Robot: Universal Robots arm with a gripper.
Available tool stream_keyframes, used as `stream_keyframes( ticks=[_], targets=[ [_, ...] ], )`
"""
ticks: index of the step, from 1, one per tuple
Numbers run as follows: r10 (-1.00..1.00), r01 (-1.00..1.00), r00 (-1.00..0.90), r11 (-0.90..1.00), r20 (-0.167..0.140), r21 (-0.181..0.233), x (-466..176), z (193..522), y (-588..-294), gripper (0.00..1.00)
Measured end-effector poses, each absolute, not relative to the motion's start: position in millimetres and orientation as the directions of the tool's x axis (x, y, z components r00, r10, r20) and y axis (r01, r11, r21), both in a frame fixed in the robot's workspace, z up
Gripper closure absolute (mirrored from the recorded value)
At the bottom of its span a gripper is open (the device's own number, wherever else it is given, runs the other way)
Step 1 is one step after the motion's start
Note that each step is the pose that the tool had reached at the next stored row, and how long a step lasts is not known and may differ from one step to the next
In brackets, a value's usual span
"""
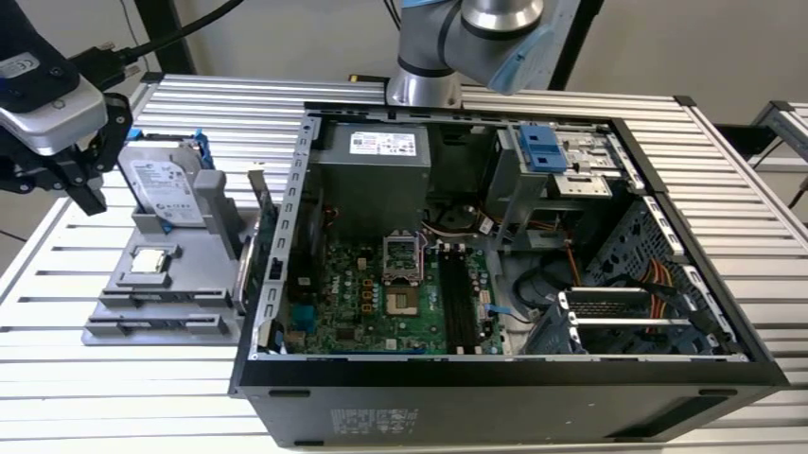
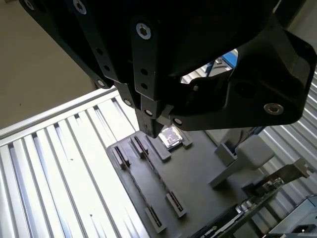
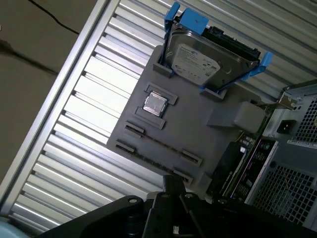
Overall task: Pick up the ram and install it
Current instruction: 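Pick up the ram and move it above insertion slot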
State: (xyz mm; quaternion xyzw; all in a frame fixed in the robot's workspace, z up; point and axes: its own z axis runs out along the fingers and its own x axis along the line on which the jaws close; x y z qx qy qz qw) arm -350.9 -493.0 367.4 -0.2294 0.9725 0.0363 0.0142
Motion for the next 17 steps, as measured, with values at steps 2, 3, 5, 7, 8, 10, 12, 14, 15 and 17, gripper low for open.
stream_keyframes(
  ticks=[2, 3, 5, 7, 8, 10, 12, 14, 15, 17],
  targets=[
    [-0.453, -0.455, -0.89, 0.888, -0.044, 0.064, -351.0, 367.4, -493.1, 1.0],
    [-0.457, -0.459, -0.888, 0.886, -0.044, 0.064, -351.0, 367.4, -493.1, 1.0],
    [-0.465, -0.467, -0.884, 0.882, -0.044, 0.064, -351.0, 367.5, -493.1, 1.0],
    [-0.473, -0.475, -0.88, 0.878, -0.044, 0.064, -351.1, 367.4, -493.1, 1.0],
    [-0.478, -0.48, -0.877, 0.875, -0.044, 0.064, -351.1, 367.4, -493.1, 1.0],
    [-0.49, -0.492, -0.87, 0.868, -0.044, 0.064, -351.1, 367.3, -493.1, 1.0],
    [-0.504, -0.505, -0.863, 0.86, -0.045, 0.064, -351.1, 367.3, -493.1, 1.0],
    [-0.52, -0.522, -0.853, 0.85, -0.044, 0.064, -351.0, 367.4, -493.1, 1.0],
    [-0.527, -0.529, -0.849, 0.846, -0.044, 0.064, -351.1, 367.4, -493.1, 1.0],
    [-0.541, -0.543, -0.84, 0.837, -0.044, 0.064, -351.1, 367.4, -493.1, 1.0]
  ],
)
